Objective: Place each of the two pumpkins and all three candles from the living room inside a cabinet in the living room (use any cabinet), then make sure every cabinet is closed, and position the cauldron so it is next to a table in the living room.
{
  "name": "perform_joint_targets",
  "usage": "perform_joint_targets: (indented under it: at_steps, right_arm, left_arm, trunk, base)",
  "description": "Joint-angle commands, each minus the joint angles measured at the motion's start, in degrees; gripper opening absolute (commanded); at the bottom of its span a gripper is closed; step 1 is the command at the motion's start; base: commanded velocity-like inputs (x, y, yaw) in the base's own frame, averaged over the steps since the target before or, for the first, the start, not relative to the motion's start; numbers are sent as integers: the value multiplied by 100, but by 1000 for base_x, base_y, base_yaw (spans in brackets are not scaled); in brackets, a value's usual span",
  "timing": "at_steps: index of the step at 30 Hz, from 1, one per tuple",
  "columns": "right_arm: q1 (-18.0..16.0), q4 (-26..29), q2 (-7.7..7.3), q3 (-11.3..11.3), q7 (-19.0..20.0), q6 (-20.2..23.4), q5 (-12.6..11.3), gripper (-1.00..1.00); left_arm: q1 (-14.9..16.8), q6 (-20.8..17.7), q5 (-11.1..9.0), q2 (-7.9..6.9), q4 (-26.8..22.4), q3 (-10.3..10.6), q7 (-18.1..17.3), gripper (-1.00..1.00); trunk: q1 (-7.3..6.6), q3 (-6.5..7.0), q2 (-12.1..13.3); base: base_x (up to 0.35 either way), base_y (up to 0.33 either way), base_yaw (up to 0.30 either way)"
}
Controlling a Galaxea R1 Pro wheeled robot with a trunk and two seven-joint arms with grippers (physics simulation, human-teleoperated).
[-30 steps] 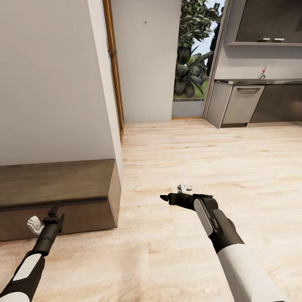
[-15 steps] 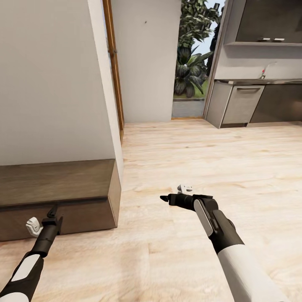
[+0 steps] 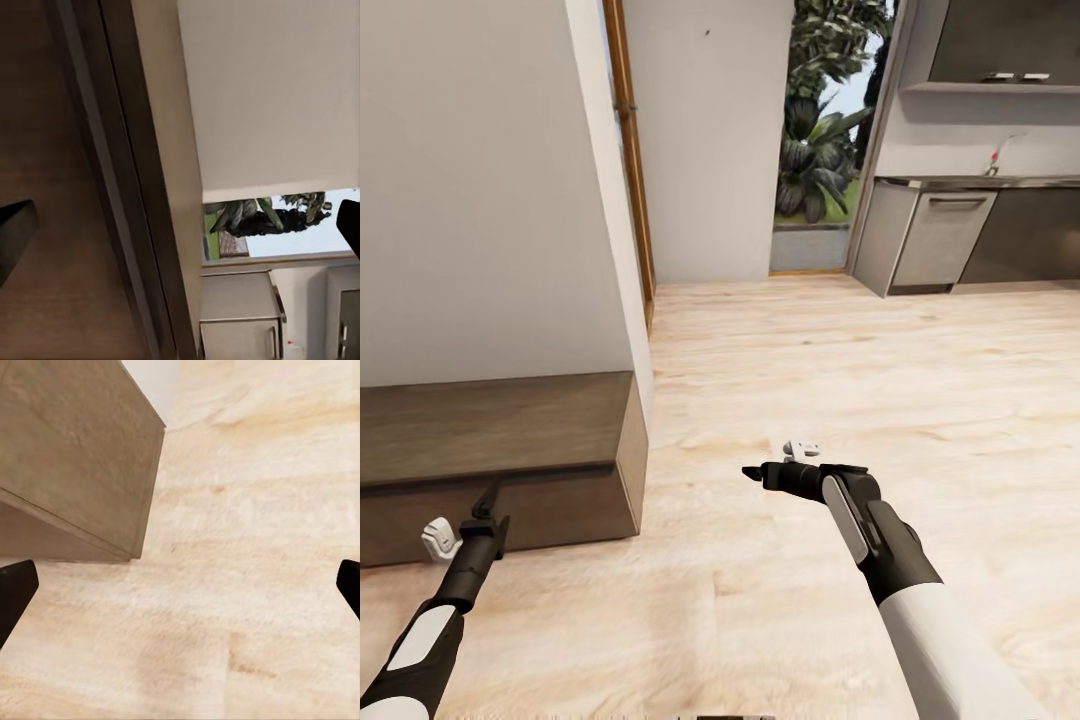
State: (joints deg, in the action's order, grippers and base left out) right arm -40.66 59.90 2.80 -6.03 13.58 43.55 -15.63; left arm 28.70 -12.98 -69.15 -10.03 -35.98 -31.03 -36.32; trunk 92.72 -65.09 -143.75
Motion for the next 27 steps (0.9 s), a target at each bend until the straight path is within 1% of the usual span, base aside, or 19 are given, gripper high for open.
perform_joint_targets:
  at_steps: [1, 11, 23, 27]
  right_arm:
    - [-3, 4, 1, 5, 22, 24, 16, 100]
    - [-3, 4, 8, 5, 22, 22, 16, 100]
    - [-3, 4, 9, 5, 22, 22, 16, 100]
    - [2, 4, 10, 5, 22, 25, 16, 100]
  left_arm:
    - [4, -57, -55, -1, 4, -8, -16, 100]
    - [4, -80, -58, -6, 3, -8, -29, 100]
    - [4, -112, -62, -8, -2, -2, -60, 100]
    - [4, -118, -66, -7, -5, 0, -107, 100]
  trunk:
    - [1, -28, -4]
    - [27, -249, -17]
    - [27, -249, -17]
    - [27, -249, -17]
  base:
    - [0, 0, 0]
    - [0, 0, 0]
    - [0, 0, 0]
    - [117, 0, 0]
